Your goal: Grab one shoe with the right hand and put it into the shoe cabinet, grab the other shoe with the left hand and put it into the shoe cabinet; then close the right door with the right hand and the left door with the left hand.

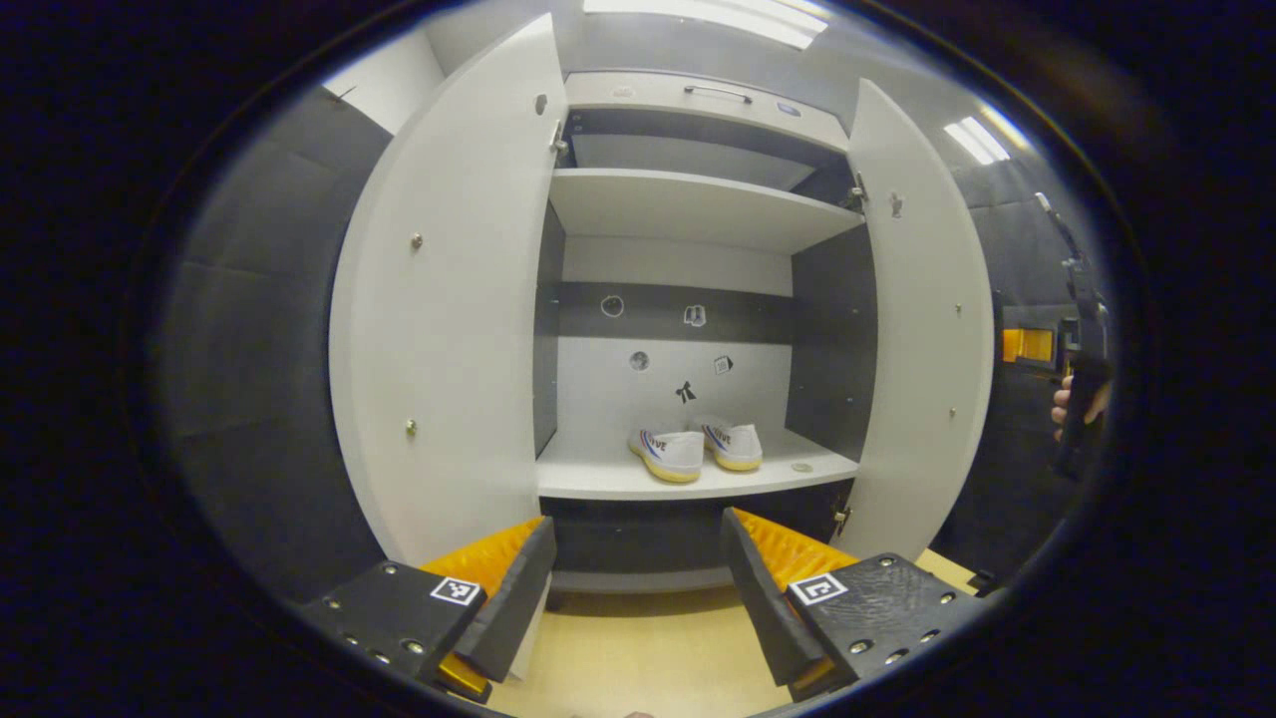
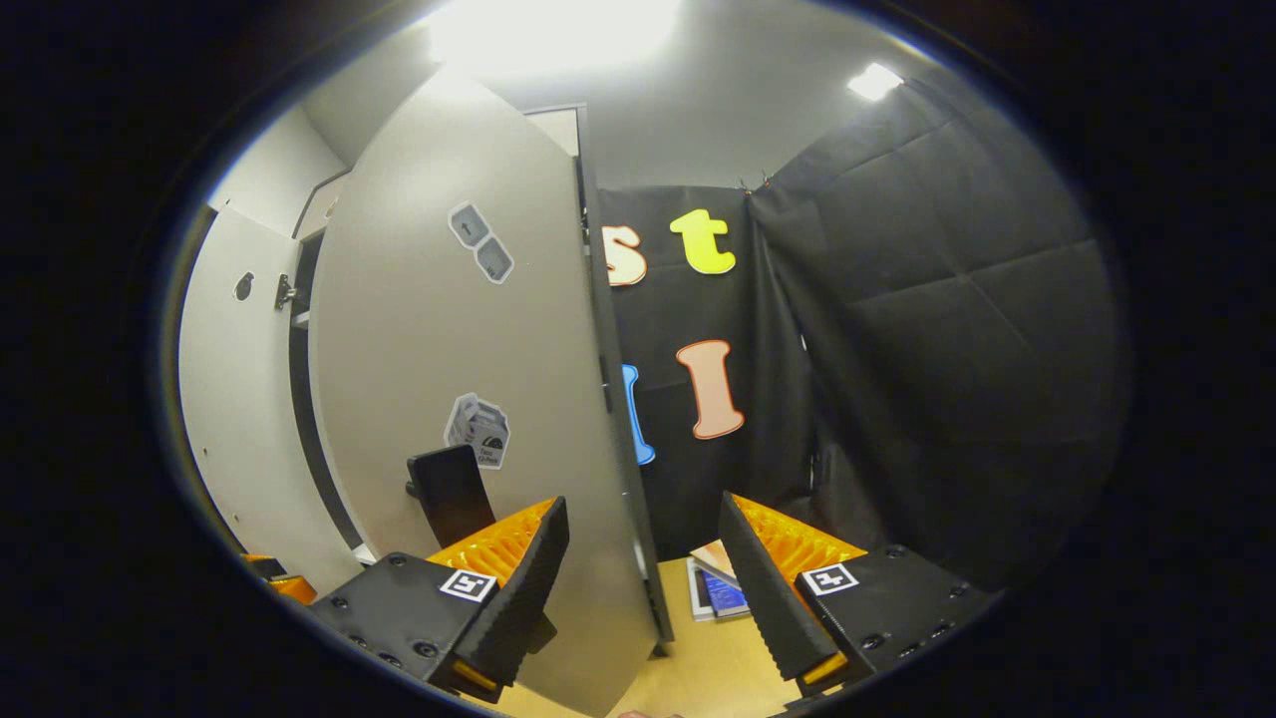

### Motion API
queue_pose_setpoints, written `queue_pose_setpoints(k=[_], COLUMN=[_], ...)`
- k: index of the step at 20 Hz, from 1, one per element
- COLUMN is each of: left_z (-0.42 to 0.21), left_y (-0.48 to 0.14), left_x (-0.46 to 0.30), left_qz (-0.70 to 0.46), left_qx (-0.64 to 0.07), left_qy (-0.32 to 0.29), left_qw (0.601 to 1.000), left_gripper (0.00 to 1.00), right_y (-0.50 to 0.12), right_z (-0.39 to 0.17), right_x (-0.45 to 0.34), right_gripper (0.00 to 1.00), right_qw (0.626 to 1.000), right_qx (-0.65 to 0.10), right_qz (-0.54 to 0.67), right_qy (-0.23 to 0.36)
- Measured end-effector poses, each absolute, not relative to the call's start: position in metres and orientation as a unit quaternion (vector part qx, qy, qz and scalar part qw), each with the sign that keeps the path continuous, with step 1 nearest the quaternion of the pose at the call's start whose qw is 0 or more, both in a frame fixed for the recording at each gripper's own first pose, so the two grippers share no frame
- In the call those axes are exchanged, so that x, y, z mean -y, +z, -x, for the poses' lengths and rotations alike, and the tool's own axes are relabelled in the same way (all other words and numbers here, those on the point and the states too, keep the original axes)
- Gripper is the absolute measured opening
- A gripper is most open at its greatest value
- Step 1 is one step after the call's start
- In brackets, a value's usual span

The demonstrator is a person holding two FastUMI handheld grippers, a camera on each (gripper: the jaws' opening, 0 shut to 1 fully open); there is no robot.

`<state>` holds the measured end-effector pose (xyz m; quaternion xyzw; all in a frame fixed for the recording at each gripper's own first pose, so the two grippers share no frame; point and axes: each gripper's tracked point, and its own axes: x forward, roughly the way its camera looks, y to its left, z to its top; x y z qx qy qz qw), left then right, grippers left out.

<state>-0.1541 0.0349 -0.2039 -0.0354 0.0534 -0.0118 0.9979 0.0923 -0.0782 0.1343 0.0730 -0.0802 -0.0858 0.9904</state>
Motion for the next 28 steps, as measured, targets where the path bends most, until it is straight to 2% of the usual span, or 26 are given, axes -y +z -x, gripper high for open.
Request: queue_pose_setpoints(k=[1,2,3,7,13,15,20,21,22,25,28], left_z=[0.156,0.158,0.159,0.172,0.216,0.230,0.254,0.254,0.253,0.243,0.220], left_y=[-0.206,-0.205,-0.203,-0.195,-0.198,-0.202,-0.196,-0.189,-0.182,-0.158,-0.131], left_x=[-0.040,-0.045,-0.050,-0.067,-0.091,-0.107,-0.188,-0.204,-0.217,-0.262,-0.287], left_qz=[0.038,0.042,0.046,0.045,0.072,0.072,0.062,0.075,0.086,0.093,0.088], left_qx=[-0.059,-0.062,-0.063,-0.046,-0.010,-0.007,-0.005,0.001,0.009,0.031,0.050], left_qy=[-0.012,-0.011,-0.012,-0.009,-0.003,0.011,0.090,0.102,0.110,0.129,0.121], left_qw=[0.997,0.997,0.997,0.998,0.997,0.997,0.994,0.992,0.990,0.987,0.987], left_gripper=[0.95,0.95,0.95,0.95,0.95,0.94,0.94,0.97,0.94,0.97,0.95], right_y=[0.138,0.141,0.146,0.151,0.122,0.108,0.083,0.078,0.073,0.062,0.055], right_z=[-0.099,-0.107,-0.114,-0.126,-0.097,-0.087,-0.069,-0.065,-0.062,-0.055,-0.046], right_x=[0.067,0.055,0.040,0.023,0.027,0.031,0.043,0.045,0.047,0.052,0.060], right_gripper=[0.95,0.88,0.96,0.98,0.98,0.98,0.98,0.98,0.98,0.98,0.98], right_qw=[0.991,0.991,0.992,0.993,0.992,0.993,0.994,0.994,0.993,0.991,0.989], right_qx=[0.079,0.080,0.081,0.077,0.071,0.056,0.034,0.029,0.025,0.012,0.004], right_qz=[-0.080,-0.085,-0.084,-0.058,-0.067,-0.060,-0.044,-0.047,-0.051,-0.067,-0.072], right_qy=[-0.075,-0.067,-0.057,-0.067,-0.082,-0.085,-0.097,-0.099,-0.101,-0.112,-0.127])
